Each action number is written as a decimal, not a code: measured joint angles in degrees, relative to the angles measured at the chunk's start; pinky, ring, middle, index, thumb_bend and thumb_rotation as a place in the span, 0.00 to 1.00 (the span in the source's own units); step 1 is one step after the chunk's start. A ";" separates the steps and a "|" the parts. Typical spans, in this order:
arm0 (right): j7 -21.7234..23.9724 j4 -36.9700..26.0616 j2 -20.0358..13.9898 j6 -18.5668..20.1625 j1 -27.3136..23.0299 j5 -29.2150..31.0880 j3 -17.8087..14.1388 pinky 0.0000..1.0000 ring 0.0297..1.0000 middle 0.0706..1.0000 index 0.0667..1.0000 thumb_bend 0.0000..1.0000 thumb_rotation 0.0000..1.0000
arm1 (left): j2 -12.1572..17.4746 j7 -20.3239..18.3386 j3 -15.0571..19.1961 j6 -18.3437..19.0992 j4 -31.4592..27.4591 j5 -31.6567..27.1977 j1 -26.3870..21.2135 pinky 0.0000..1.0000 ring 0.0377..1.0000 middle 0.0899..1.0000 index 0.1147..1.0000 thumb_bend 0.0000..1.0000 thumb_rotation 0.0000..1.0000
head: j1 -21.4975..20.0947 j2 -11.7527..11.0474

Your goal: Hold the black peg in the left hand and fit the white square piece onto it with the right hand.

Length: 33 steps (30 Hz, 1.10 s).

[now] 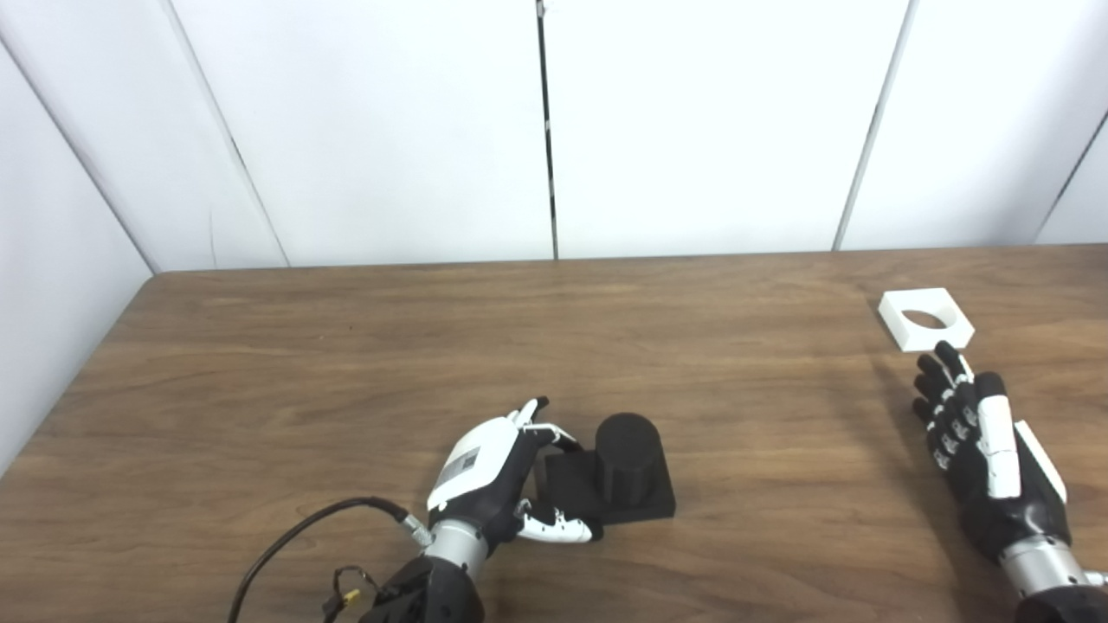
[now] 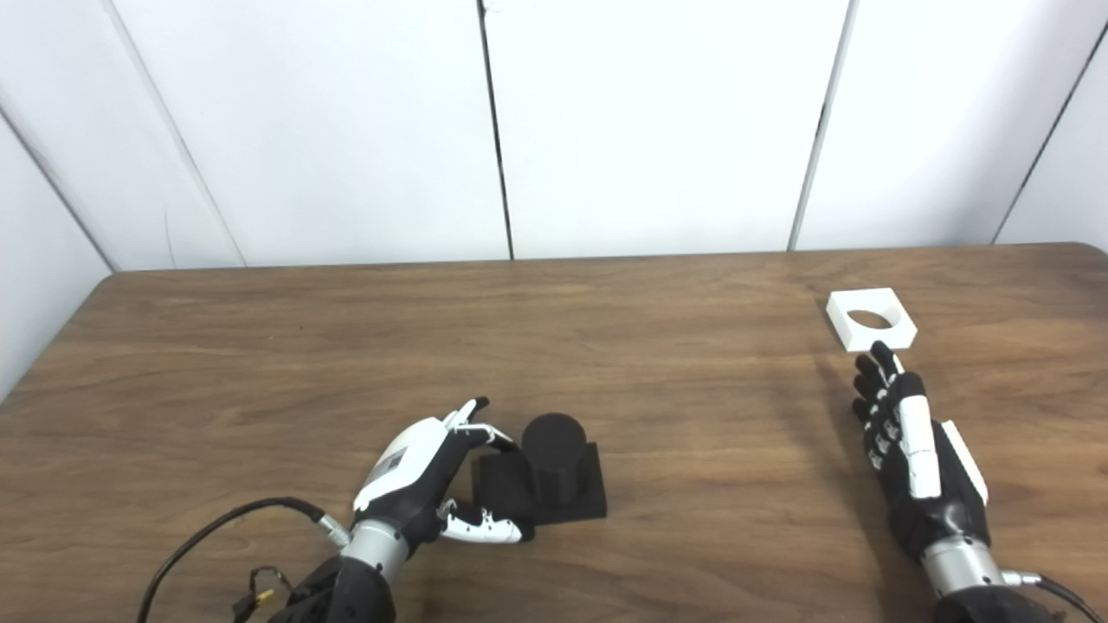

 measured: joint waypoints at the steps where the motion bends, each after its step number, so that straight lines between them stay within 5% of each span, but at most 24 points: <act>1: 0.00 0.00 0.00 0.00 -0.01 0.03 -0.01 1.00 1.00 0.99 1.00 0.60 1.00 | 0.22 -0.28 -0.46 0.03 -0.01 1.00 -0.15 1.00 1.00 0.98 0.42 0.51 0.06 | 0.00 0.00; 10: 0.00 -0.18 -0.03 0.61 -0.03 0.14 0.07 1.00 1.00 0.99 1.00 0.60 1.00 | 0.31 -3.14 -1.86 0.11 -0.28 6.71 -0.90 1.00 1.00 0.97 0.42 0.51 0.06 | 0.18 0.79; 33: 0.04 -2.00 -0.93 4.35 -0.79 0.45 -0.13 1.00 1.00 1.00 1.00 0.62 1.00 | 0.12 -5.25 -1.66 0.12 -0.25 8.36 -1.94 1.00 1.00 0.95 0.42 0.51 0.06 | -0.53 1.58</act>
